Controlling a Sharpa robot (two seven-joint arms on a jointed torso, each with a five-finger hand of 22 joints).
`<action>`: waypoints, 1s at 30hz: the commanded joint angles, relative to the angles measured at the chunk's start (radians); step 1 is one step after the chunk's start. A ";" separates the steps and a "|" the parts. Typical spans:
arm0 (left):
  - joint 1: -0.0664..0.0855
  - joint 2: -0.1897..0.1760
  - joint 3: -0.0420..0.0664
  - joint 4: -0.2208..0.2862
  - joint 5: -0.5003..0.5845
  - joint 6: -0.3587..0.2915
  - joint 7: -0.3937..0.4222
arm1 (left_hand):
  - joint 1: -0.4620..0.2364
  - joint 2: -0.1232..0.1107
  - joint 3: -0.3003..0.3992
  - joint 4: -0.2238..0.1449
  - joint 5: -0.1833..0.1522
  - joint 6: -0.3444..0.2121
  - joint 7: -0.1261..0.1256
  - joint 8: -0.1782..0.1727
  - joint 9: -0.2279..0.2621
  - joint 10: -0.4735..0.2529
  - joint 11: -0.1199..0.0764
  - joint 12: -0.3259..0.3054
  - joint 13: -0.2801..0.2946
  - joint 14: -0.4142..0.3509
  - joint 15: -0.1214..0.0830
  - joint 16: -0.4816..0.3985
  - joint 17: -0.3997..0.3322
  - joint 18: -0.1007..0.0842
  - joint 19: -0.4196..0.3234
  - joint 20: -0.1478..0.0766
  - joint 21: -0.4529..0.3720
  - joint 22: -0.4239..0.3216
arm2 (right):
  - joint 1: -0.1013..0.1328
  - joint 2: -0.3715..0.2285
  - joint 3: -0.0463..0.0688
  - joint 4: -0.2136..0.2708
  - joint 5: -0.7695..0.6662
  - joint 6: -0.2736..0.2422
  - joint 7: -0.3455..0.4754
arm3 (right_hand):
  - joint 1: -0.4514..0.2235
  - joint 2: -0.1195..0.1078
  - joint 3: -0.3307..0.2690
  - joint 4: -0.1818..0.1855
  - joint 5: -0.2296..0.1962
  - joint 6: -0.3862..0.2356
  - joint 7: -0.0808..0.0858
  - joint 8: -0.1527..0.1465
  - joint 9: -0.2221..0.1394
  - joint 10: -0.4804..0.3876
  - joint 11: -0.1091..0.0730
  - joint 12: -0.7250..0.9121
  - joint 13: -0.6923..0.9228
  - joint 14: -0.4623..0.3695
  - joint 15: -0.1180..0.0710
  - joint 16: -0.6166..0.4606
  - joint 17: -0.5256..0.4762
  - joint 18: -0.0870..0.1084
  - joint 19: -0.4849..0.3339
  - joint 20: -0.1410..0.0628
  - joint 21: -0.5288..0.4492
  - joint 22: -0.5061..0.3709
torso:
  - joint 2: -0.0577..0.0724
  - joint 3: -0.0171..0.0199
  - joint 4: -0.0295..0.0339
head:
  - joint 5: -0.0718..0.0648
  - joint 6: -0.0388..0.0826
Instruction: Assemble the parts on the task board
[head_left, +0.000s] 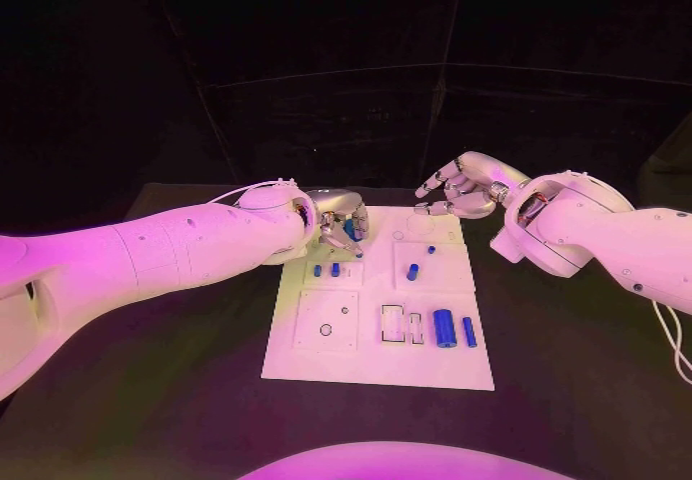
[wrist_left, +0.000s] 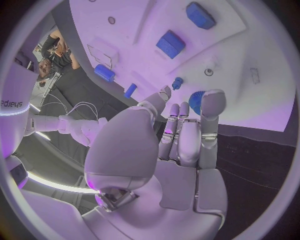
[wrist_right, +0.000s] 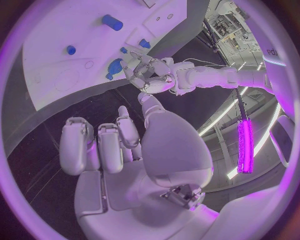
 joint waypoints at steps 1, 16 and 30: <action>-0.001 0.005 0.001 -0.009 -0.048 0.045 -0.022 | -0.004 0.006 -0.008 0.000 -0.003 0.010 0.000 -0.008 -0.002 0.010 -0.001 -0.005 -0.004 0.009 0.001 0.008 0.006 -0.017 0.015 -0.001 0.026 0.024 | 0.002 0.001 0.001 0.000 -0.003 -0.002 0.008 | 0.009 -0.001 -0.006 0.002 0.007 0.001 -0.004 0.004 0.001 -0.003 -0.001 -0.007 -0.002 0.050 -0.009 -0.006 0.016 0.012 -0.001 -0.006 -0.006 -0.001 | 0.000 -0.0003 -0.0005 | -0.002 0.000; -0.017 0.030 0.001 -0.034 -0.053 0.070 -0.019 | 0.002 0.021 -0.007 0.000 -0.003 0.047 -0.008 -0.017 -0.006 0.054 -0.009 -0.006 -0.020 0.016 -0.006 0.027 0.007 -0.038 0.059 -0.007 0.149 0.144 | 0.002 0.009 0.001 -0.008 -0.002 -0.003 0.009 | 0.010 0.000 -0.006 0.002 0.007 0.001 -0.004 0.004 0.001 -0.002 -0.001 -0.006 -0.001 0.050 -0.009 -0.006 0.017 0.012 -0.001 -0.006 -0.006 -0.001 | -0.001 -0.0008 0.0006 | -0.006 -0.002; -0.022 0.044 0.001 -0.052 -0.054 0.068 -0.019 | 0.017 0.042 0.020 -0.006 -0.006 0.076 -0.016 -0.028 -0.009 0.101 -0.019 -0.013 -0.031 0.018 -0.014 0.038 0.007 -0.043 0.063 -0.013 0.182 0.179 | 0.002 0.013 0.001 -0.009 -0.002 -0.003 0.010 | 0.011 0.000 -0.005 0.002 0.009 0.001 -0.004 0.005 0.002 -0.002 -0.001 -0.006 -0.001 0.050 -0.009 -0.006 0.016 0.012 -0.001 -0.006 -0.006 -0.001 | 0.000 0.0001 0.0009 | -0.009 -0.002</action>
